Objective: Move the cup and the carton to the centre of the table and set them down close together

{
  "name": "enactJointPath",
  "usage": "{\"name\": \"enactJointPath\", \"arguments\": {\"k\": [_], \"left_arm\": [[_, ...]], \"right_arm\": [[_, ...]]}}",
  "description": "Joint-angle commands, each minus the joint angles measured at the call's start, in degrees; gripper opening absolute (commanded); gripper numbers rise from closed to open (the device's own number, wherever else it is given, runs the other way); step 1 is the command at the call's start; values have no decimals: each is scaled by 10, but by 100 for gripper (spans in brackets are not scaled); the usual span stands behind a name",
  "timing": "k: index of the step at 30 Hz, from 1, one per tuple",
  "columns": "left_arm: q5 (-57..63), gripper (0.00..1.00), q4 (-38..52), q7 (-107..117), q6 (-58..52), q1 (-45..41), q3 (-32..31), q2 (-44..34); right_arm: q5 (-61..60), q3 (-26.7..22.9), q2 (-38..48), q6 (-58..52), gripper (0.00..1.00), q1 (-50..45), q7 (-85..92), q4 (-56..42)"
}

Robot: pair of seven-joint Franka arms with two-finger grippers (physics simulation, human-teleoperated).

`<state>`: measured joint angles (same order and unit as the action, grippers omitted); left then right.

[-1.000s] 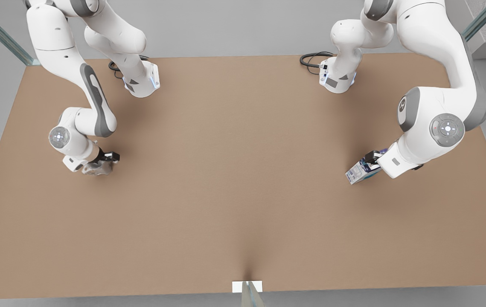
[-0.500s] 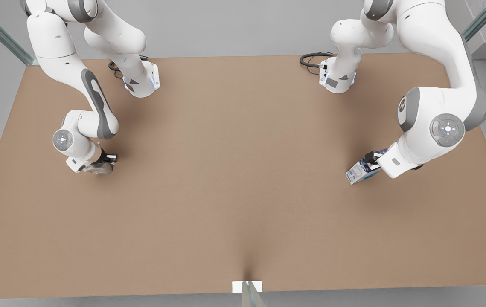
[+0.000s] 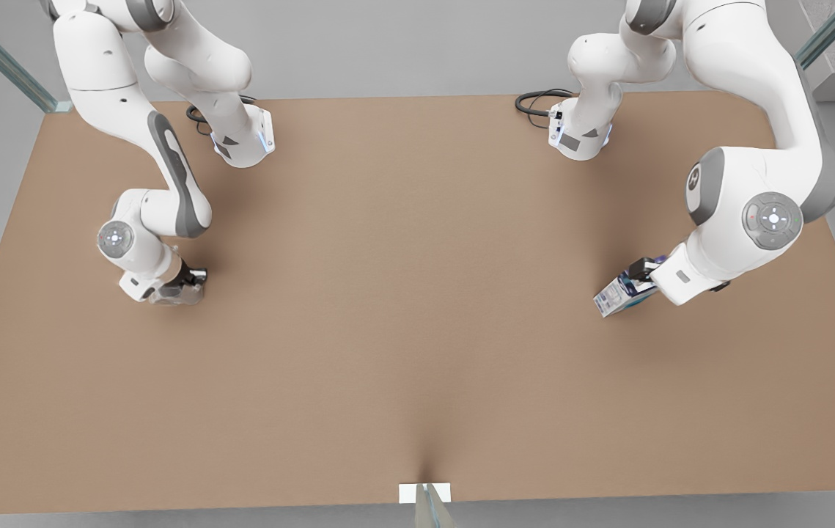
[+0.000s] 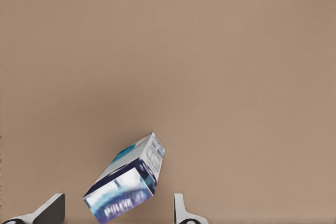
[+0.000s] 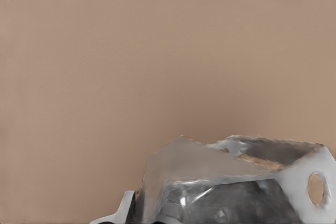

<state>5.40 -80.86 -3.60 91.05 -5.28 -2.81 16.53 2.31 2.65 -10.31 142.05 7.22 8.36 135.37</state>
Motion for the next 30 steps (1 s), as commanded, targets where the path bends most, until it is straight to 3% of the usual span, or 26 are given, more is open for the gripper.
{"name": "enactJointPath", "arguments": {"k": [1,5,8,11,14,23,28,30], "left_arm": [[1,100,0,0,0,0,0,0],[0,100,0,0,0,0,0,1],[0,100,0,0,0,0,0,2],[1,100,1,1,0,0,1,1],[1,100,0,3,1,0,1,0],[2,100,0,-5,3,1,3,3],[3,100,-8,-97,1,0,-3,-4],[3,100,-93,-271,32,-1,-3,-61]], "right_arm": [[2,0,0,-1,21,-5,-3,-3],[-1,-1,-8,-60,21,-97,-67,-94],[-5,0,-64,-76,21,-161,-131,-172],[-5,69,-125,-119,21,-165,-223,-279],[-5,91,-161,-173,21,-193,-262,-365],[4,87,-409,-206,21,-392,-440,-718],[6,82,-436,-199,21,-415,-439,-757],[5,74,-449,-195,21,-431,-440,-774]]}}
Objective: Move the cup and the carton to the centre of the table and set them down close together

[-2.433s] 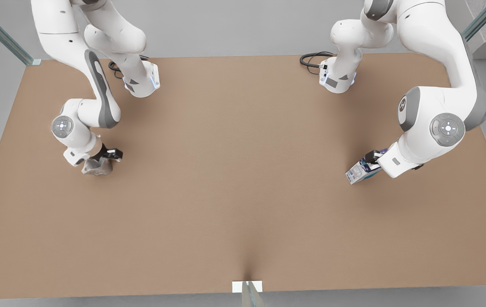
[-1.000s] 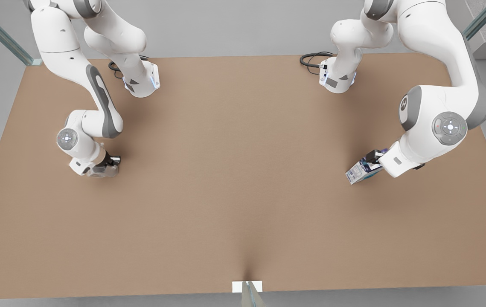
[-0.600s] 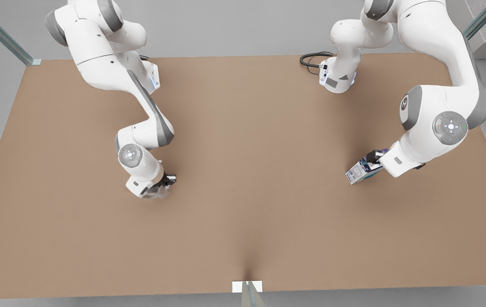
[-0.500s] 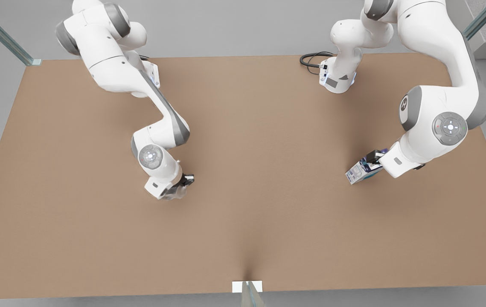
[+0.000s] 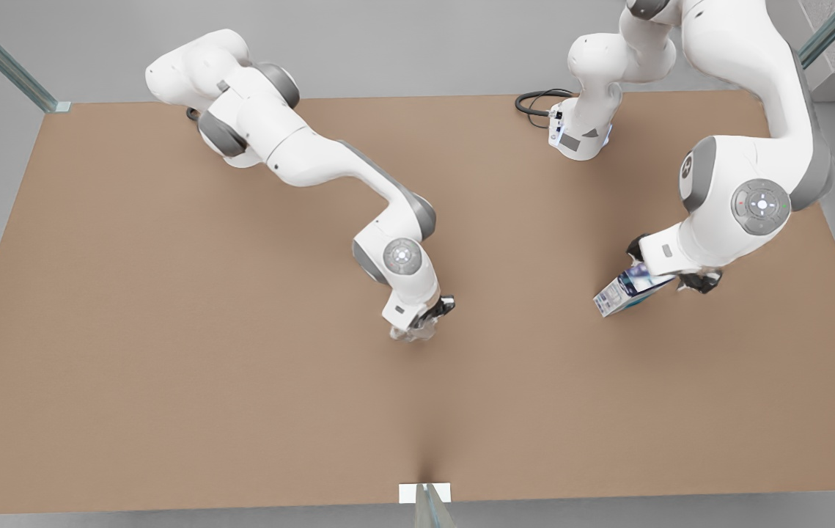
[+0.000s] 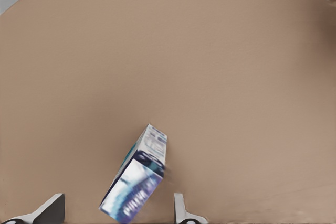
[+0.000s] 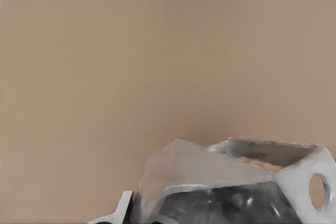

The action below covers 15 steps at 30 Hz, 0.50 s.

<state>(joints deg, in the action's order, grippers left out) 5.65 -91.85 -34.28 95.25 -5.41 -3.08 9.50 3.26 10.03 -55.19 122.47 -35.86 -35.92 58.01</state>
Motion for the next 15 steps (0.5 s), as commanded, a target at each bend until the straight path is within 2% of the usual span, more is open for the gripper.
{"name": "enactJointPath", "arguments": {"k": [1,2,3,6,9,11,15], "left_arm": [[1,100,-16,-33,12,0,0,-8],[-1,100,-51,-74,32,0,0,-29],[-1,100,-75,-119,41,-1,0,-39],[-3,100,-132,-126,87,-2,5,-46],[-3,100,-154,-185,113,-2,5,-40],[-4,100,-158,-209,119,-2,4,-29],[-15,100,-163,-210,127,-2,-2,-3]], "right_arm": [[-4,0,0,0,21,0,3,0],[-4,0,0,0,22,0,2,0],[-4,1,-3,6,45,0,1,0],[-4,0,-3,13,100,-4,-8,3],[-3,1,11,7,100,-4,-7,7],[-3,1,53,-1,100,8,-3,20],[32,-21,177,-6,100,92,42,165]]}}
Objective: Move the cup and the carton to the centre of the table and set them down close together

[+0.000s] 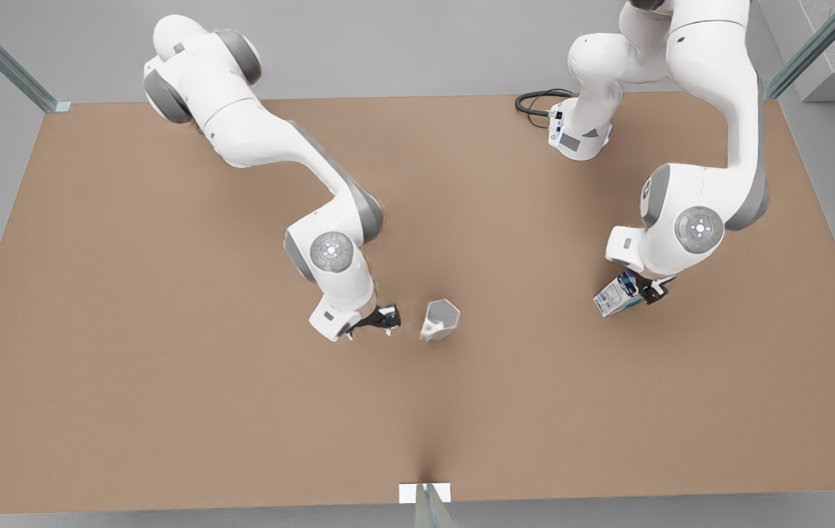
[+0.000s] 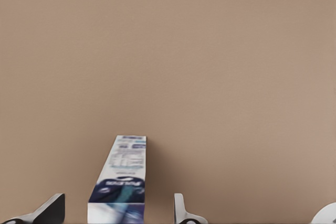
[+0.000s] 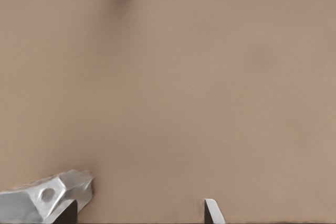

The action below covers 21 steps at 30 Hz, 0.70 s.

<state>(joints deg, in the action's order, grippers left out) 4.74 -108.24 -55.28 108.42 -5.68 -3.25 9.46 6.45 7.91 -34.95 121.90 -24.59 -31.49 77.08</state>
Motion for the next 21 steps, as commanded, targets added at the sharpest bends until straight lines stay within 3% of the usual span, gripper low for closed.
{"name": "enactJointPath", "arguments": {"k": [1,8,10,11,12,15,18,21], "left_arm": [[-15,100,0,0,4,1,0,0],[-42,100,-25,0,52,1,1,3],[-42,100,-31,0,68,1,1,4],[-42,100,-31,0,77,1,1,9],[-42,100,-33,0,93,1,0,14],[-42,100,-33,-1,103,1,1,25],[-41,100,-36,-10,101,3,7,28],[-35,100,-36,-10,104,8,10,29]], "right_arm": [[0,0,14,0,100,10,5,15],[-11,0,216,-144,100,160,18,127],[-12,-5,226,-164,100,196,69,125],[-13,-51,238,-176,100,197,140,125],[-13,-65,241,-188,100,207,143,121],[-60,-64,250,-213,100,274,195,123],[-60,-77,234,-258,100,271,282,55],[-60,-95,223,-265,100,264,316,51]]}}
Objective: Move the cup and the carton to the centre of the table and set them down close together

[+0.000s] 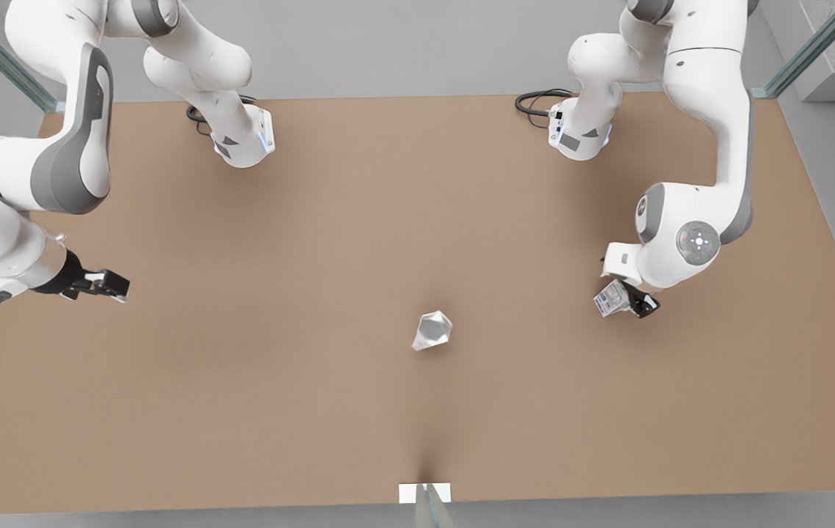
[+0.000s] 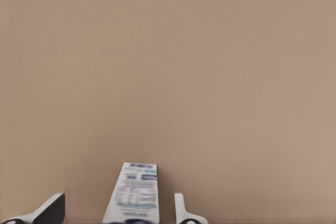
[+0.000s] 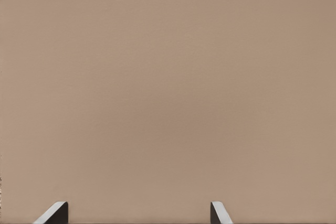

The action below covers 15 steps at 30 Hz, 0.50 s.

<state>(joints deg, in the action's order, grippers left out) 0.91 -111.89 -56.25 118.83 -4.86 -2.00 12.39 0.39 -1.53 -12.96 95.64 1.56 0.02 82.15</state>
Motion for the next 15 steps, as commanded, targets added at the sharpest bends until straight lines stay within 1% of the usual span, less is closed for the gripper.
{"name": "enactJointPath", "arguments": {"k": [1,6,8,9,15], "left_arm": [[3,100,0,0,0,0,1,0],[6,100,0,-18,-8,0,25,-2],[16,100,0,-32,-19,0,36,-9],[30,100,0,-32,-33,0,37,-12],[31,100,-9,-32,-60,-1,43,-17]], "right_arm": [[0,0,0,1,100,2,-1,0],[0,4,-8,7,100,2,-5,-1],[-18,5,-7,13,100,-13,-27,-1],[-17,6,0,11,100,-31,-58,-2],[-17,6,-6,13,100,-31,-58,-4]]}}
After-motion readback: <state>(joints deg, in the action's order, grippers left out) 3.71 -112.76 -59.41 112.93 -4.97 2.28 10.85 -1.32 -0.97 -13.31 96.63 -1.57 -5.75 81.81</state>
